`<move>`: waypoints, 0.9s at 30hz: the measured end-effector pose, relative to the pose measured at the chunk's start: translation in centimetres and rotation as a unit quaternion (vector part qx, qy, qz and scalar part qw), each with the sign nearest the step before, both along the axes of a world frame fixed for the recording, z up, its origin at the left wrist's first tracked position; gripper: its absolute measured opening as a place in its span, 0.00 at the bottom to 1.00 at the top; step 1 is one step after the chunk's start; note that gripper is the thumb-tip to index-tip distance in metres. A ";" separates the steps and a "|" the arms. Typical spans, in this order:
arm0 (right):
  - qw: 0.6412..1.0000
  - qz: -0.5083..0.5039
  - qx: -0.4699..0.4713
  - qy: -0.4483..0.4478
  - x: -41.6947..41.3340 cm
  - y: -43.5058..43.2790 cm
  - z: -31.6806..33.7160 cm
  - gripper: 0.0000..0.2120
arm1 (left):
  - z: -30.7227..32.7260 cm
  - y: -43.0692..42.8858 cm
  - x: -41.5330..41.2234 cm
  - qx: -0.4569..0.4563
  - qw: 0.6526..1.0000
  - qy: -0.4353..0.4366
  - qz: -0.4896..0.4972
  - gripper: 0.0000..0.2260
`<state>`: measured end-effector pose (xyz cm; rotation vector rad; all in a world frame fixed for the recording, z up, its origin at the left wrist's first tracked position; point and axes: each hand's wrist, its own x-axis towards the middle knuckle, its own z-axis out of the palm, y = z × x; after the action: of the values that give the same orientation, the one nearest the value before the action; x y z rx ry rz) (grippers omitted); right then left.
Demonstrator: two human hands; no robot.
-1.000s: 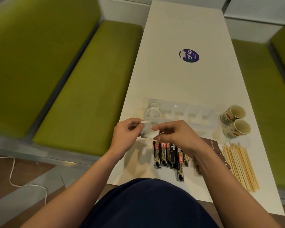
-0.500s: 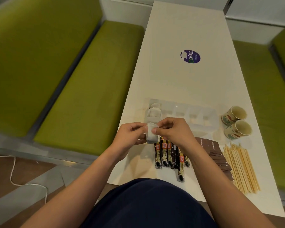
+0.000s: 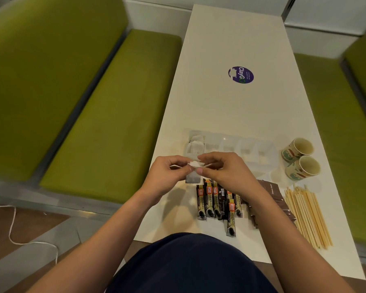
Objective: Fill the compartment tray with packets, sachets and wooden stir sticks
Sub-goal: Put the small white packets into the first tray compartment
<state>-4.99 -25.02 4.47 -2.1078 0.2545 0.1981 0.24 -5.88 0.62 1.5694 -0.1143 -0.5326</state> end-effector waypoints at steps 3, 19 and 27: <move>0.999 -0.007 -0.008 -0.033 0.3 -0.1 0.4 0.09 | 0.5 -0.4 0.7 0.002 1.000 -0.018 -0.010 0.07; 0.993 -0.060 -0.046 -0.092 7.6 -2.7 -1.8 0.05 | 0.6 -3.6 8.4 0.150 0.977 -0.150 -0.035 0.07; 0.990 -0.057 -0.110 -0.071 7.9 -2.1 -4.0 0.07 | -1.0 -2.5 7.7 0.214 0.946 -0.240 -0.033 0.10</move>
<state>2.87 -27.10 0.48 -2.3064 0.3227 -0.0500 7.94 -8.38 -0.36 2.1068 -0.4463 -0.2209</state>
